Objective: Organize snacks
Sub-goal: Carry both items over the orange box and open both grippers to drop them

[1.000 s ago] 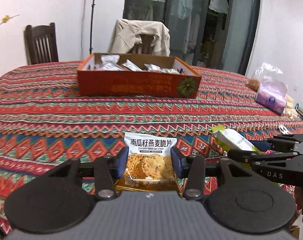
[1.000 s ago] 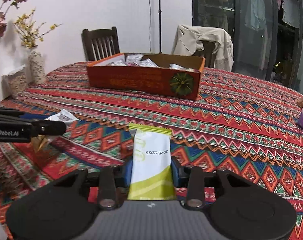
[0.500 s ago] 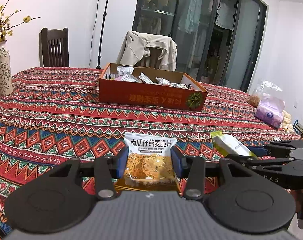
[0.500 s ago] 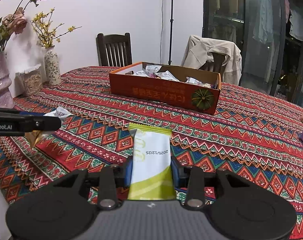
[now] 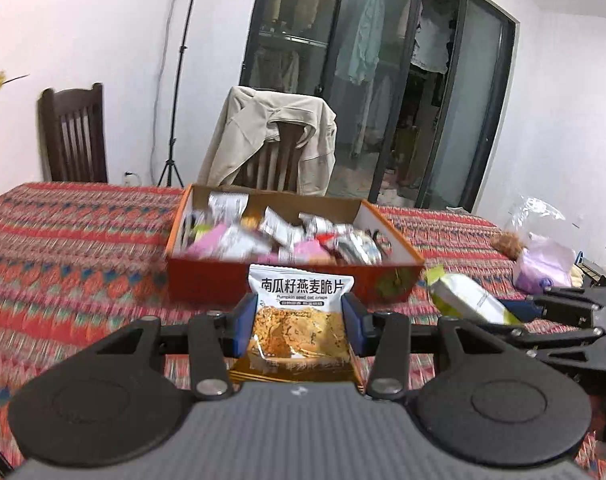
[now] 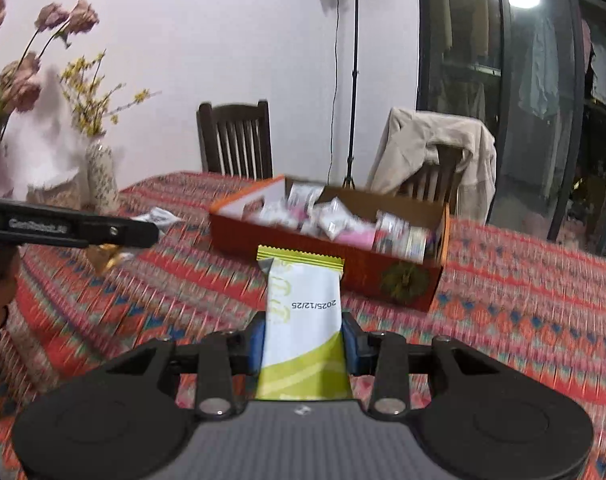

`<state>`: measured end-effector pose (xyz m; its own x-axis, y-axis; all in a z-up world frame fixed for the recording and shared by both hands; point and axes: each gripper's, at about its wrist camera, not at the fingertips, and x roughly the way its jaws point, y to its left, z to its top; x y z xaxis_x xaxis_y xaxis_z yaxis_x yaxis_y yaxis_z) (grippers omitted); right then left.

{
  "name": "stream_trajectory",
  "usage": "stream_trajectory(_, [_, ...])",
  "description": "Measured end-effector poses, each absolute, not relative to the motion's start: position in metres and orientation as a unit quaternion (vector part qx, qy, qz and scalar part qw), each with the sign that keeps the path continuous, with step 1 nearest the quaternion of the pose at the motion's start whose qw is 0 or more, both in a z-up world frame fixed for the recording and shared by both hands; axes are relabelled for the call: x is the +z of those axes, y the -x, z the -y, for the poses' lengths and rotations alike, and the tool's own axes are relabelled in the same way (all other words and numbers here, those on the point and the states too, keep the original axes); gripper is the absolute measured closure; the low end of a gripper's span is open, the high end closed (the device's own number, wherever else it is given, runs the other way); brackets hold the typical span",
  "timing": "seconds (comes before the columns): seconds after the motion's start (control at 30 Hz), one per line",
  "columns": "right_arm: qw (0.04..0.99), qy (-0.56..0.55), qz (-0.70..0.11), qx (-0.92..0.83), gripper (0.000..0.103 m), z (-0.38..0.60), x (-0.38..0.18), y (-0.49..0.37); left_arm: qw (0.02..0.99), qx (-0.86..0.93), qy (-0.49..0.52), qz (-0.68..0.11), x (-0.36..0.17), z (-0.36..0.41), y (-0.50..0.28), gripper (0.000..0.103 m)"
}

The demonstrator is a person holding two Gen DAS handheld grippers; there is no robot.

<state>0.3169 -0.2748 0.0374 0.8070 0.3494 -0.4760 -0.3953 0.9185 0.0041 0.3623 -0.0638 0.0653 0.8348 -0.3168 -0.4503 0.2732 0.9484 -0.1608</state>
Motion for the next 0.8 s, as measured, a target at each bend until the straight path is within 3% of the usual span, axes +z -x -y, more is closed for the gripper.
stream_trajectory(0.33, [0.946, 0.011, -0.253, 0.2, 0.066, 0.286, 0.066, -0.487, 0.947, -0.156, 0.061, -0.276, 0.076, 0.083, -0.524, 0.057])
stream_trajectory(0.53, [0.932, -0.009, -0.314, 0.178, 0.066, 0.267, 0.037, -0.595, 0.937, -0.136, 0.047, -0.317, 0.058, 0.104, -0.607, 0.057])
stream_trajectory(0.8, [0.923, -0.003, -0.359, 0.138, 0.062, 0.241, -0.006, -0.665, 0.914, -0.094, 0.093, -0.385, 0.022, 0.107, -0.682, 0.052])
